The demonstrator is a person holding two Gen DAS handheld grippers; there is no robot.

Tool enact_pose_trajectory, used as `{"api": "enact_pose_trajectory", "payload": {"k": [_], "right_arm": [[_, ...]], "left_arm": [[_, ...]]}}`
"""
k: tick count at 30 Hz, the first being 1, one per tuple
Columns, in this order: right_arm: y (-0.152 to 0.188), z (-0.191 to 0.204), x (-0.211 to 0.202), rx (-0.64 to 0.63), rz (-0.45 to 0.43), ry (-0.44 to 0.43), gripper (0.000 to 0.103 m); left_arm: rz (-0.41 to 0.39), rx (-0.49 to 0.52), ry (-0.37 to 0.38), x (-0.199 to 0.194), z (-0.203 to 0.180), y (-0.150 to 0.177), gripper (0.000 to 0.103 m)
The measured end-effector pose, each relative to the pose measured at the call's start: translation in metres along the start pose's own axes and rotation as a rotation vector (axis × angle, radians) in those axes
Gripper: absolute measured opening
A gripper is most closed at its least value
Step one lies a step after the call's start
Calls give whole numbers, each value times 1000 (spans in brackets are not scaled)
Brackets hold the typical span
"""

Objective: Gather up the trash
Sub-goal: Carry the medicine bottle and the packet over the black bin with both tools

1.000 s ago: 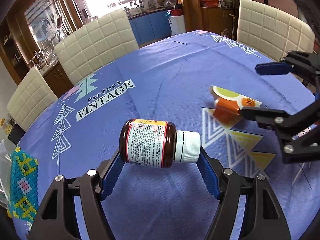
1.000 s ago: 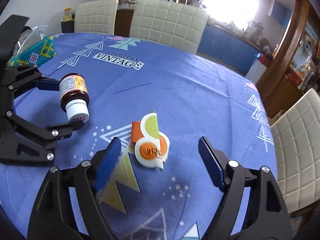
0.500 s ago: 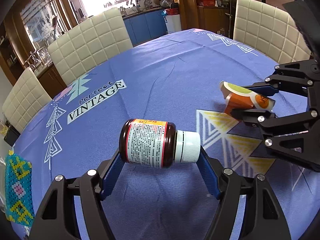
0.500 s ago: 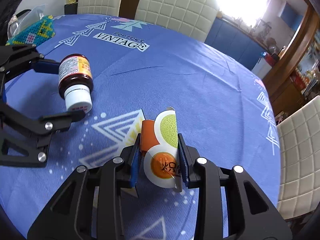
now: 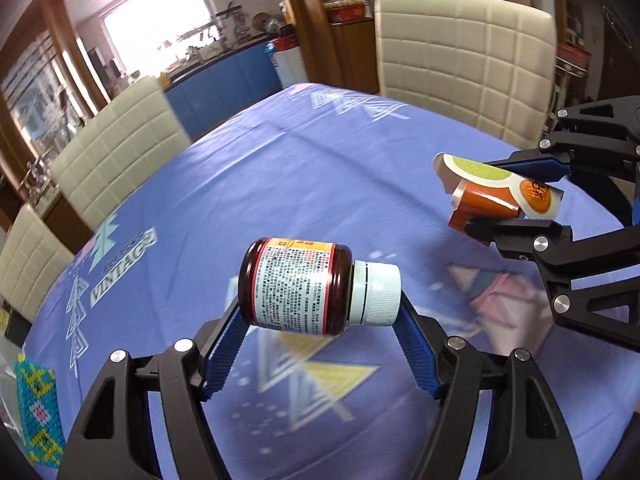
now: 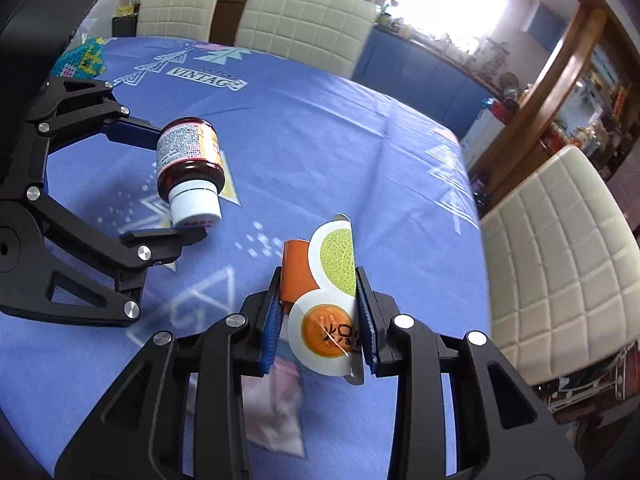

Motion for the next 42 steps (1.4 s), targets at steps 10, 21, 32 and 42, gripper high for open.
{"api": "enact_pose_trajectory", "payload": {"k": [10,21,32,42], "right_arm": [[86,-96,-69,179,-34,110,35],[196,-192,-129,382,-18,221,35],[270,-247,-156,514,-31,259,35],[311,-285,-172,600,-26,378,36]], "left_arm": [[-98,87,118,-41,-119,-67,69],[-164,199,269,-74,-263,-121,69],[-184,285,351,-94,-365,-144,69],[-177,311,378,-97,-410,-158,70]]}}
Point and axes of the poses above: each gripper's, at about its wrist camera, not at the fingertips, and x roughly the way its jaws point, z to its left, y to its underside, the point moved 9 cm from there along x, roughly the way its jaws point, and after that the axes turned 15 degrees about -y, right-handed, at the moved point
